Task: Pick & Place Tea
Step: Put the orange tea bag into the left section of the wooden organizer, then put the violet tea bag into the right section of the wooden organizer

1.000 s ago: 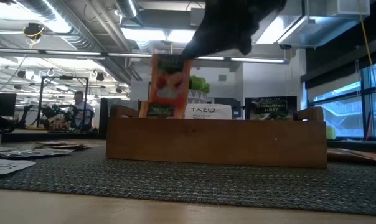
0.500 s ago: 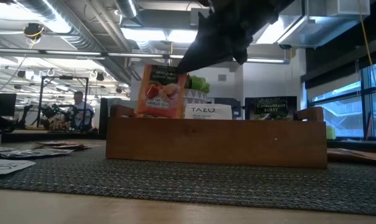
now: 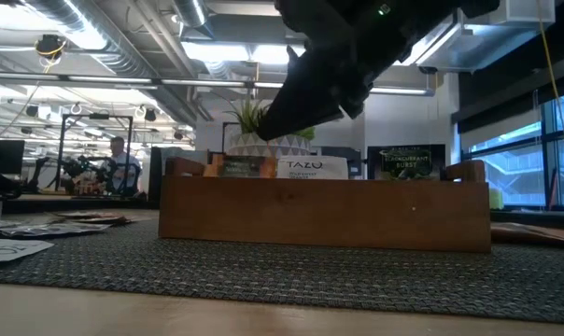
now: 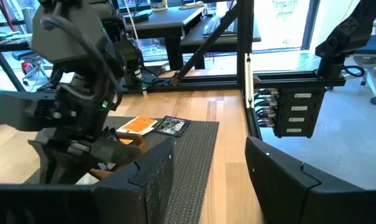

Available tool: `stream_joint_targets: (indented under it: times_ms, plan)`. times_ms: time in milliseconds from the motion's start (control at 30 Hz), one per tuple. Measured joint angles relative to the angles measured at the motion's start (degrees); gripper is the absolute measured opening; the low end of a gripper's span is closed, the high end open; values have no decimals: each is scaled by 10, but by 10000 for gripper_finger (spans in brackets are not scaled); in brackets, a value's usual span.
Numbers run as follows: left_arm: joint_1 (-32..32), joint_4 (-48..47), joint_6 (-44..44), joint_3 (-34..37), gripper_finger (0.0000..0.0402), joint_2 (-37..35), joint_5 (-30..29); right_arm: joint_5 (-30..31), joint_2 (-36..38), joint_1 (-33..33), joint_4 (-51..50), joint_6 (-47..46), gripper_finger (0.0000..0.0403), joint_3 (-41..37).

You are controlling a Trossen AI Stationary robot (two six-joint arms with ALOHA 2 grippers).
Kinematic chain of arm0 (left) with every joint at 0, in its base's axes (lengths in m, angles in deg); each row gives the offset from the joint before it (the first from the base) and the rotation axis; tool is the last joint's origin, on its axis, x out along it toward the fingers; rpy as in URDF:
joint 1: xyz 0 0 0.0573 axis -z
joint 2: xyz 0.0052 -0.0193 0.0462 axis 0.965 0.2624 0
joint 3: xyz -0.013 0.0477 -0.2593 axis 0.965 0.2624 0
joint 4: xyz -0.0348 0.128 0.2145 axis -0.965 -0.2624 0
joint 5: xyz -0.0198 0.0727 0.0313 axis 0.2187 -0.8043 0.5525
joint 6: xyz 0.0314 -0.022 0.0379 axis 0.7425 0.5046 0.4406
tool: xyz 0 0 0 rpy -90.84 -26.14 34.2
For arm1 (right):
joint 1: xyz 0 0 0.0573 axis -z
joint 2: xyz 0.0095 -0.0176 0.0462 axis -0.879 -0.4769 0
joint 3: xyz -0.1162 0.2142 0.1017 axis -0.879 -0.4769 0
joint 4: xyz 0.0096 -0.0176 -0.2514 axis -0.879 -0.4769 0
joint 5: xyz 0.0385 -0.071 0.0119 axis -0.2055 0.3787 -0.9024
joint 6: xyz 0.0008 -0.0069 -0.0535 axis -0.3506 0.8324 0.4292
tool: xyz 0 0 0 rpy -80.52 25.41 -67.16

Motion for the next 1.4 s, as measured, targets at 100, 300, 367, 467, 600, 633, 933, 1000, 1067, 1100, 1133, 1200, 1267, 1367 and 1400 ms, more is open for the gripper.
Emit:
stream_joint_targets:
  times_ms: [100,300,367,467,600,633,933,1000,1067,1100,1133,1200,1267,1367,1400]
  plan:
    - [0,0,0,0,190,0,0,-17,0,0,1,18,64,0]
    - [0,0,18,0,190,0,0,-19,25,-3,0,16,117,0]
    - [0,0,12,0,189,0,0,-27,46,-18,1,26,125,0]
    - [0,0,3,0,191,0,13,-53,69,-57,-12,43,130,1]
    - [-1,0,-26,0,190,0,52,-60,88,-119,-52,31,130,1]
    - [-2,0,-34,0,190,0,61,-59,89,-135,-60,29,131,1]
    - [-42,-11,-90,-1,190,3,151,-40,89,-250,-218,-163,131,1]
    - [-63,5,-76,-2,189,17,179,-25,93,-270,-273,-229,131,1]
    - [-84,29,-56,-1,191,40,204,-17,97,-287,-321,-298,131,1]
    - [-93,40,-49,-3,191,51,223,-15,100,-297,-337,-327,131,1]
    - [-102,46,-40,-6,191,62,240,-12,103,-306,-361,-352,131,1]
    - [-116,58,-26,-20,191,87,277,-10,111,-324,-404,-405,131,1]
    - [-123,53,-17,-30,190,104,289,-7,126,-342,-456,-465,131,1]
    - [-133,52,-16,-43,190,119,308,6,154,-367,-525,-553,131,1]
    - [-134,55,-17,-49,191,123,316,8,163,-376,-544,-580,131,1]
